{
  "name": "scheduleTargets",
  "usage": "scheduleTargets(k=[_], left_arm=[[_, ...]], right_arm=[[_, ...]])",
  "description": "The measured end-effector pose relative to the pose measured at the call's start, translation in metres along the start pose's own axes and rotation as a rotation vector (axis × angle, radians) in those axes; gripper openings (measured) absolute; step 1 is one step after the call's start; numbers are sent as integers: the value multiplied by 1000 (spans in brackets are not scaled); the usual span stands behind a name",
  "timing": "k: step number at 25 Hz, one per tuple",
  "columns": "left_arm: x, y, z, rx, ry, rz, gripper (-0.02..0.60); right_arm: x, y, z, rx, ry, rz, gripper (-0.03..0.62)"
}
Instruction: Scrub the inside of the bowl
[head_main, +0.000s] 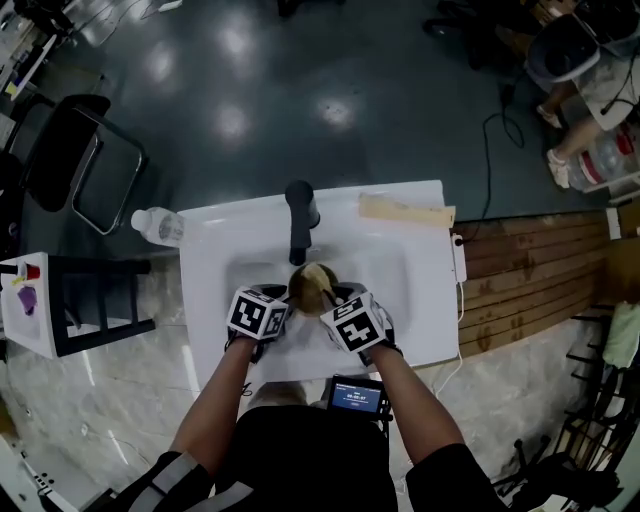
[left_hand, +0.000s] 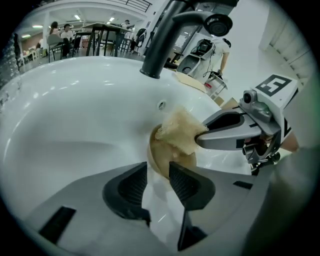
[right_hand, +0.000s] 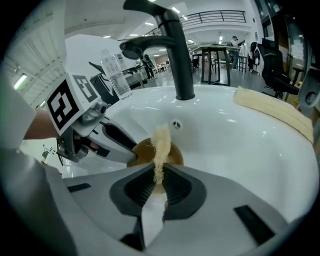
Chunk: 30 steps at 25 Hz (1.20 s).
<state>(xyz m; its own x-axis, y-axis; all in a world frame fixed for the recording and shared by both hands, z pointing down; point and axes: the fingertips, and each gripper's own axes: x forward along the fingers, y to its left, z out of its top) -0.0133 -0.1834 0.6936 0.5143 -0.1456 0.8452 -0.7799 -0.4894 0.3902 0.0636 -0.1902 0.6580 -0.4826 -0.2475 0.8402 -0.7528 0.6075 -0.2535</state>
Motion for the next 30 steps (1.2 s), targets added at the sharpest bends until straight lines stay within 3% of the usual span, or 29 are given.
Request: scheduleTargets(k=[7,9,15,22,30], left_arm=[[8,3,5,-45,-5,-14,121],[11,3,6,-53,-15,-24,83],[15,-2,5,-49,-35,-49,72],[18,-5,6,17,-28,-44,72],[17,-6,1,25,-2,-51,72]], right_arm=[[29,-4,-13,-34,133,-46,41],[33,-6,-12,-21,156,-57,41],[40,-15,-8,-14,196,-98,41],[55,-18,5,-47,191,-160,41],[66,1,14,-83,134,-86,41]])
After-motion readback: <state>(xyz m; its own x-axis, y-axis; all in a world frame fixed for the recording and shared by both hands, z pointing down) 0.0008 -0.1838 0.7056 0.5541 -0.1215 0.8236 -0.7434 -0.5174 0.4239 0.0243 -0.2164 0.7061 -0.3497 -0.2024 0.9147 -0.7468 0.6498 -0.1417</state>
